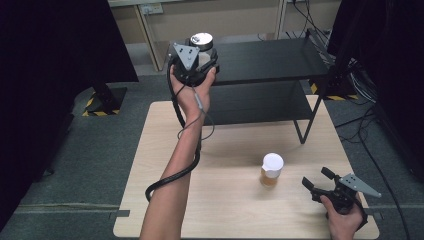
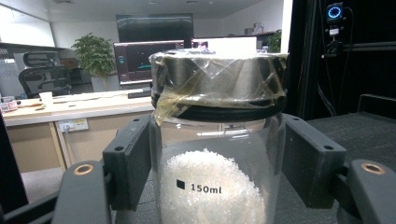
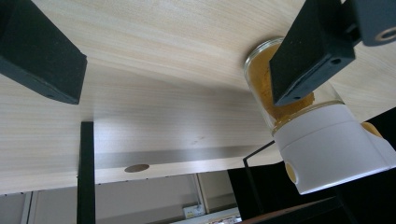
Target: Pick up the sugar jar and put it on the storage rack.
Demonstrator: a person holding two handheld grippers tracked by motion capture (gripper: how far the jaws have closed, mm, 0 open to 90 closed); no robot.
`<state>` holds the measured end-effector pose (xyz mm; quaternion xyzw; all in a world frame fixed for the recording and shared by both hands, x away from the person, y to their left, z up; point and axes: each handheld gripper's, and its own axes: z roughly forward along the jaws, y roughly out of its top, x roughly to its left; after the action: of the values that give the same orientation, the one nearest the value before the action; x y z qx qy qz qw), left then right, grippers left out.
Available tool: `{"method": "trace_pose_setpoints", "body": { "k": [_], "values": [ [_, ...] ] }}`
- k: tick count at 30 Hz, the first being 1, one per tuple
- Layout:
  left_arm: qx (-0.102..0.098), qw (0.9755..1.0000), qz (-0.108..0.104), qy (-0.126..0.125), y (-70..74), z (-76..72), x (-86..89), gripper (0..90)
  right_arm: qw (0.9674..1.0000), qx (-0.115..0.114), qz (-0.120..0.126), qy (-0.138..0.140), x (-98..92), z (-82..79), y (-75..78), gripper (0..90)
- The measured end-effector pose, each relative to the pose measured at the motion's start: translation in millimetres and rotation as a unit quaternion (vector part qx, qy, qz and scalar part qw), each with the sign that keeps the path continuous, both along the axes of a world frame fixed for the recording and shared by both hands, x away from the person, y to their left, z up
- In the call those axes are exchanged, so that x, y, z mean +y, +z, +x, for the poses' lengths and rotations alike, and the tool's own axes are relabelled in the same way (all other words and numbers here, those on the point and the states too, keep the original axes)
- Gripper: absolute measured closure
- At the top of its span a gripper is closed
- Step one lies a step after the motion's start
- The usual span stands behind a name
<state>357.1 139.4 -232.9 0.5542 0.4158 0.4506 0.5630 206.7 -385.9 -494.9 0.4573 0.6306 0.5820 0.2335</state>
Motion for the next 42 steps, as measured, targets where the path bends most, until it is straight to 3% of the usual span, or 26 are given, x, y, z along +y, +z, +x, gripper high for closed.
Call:
{"method": "trace_pose_setpoints", "body": {
  "k": [11, 18, 21, 23, 25, 33, 42],
  "values": [
    [0.005, 0.9999, -0.011, -0.004, -4.6, 4.5, 1.5, 30.7, 1.0, -0.001, -0.001, 0.0, 0.2, -0.2, -0.2, 4.3],
    [0.01, 0.9995, -0.02, -0.021, -4.4, 7.0, 11.0, 30.3, 1.0, 0.0, -0.004, 0.001, 0.8, 0.3, 0.7, 4.3],
    [0.017, 0.999, -0.029, -0.03, -3.3, 8.4, 14.4, 22.3, 1.0, -0.001, -0.004, 0.001, 0.9, 0.0, 0.4, 4.3],
    [0.011, 0.9991, -0.031, -0.027, -4.7, 6.3, 14.4, 13.3, 1.0, -0.002, -0.003, 0.001, 0.7, -0.1, 0.2, 4.3],
    [0.003, 0.9992, -0.03, -0.028, -6.8, 4.0, 15.1, 10.0, 1.0, -0.001, -0.004, 0.001, 0.6, 0.3, 0.5, 4.3],
    [-0.025, 0.9988, -0.01, -0.041, -19.4, -13.0, 23.5, 7.2, 1.0, 0.0, -0.006, 0.001, 1.0, 0.4, 0.9, 4.3],
    [-0.037, 0.9984, -0.009, -0.042, -36.9, -28.9, 38.4, 6.9, 1.0, -0.001, -0.007, 0.001, 1.4, 0.3, 1.0, 4.3]
  ]
}}
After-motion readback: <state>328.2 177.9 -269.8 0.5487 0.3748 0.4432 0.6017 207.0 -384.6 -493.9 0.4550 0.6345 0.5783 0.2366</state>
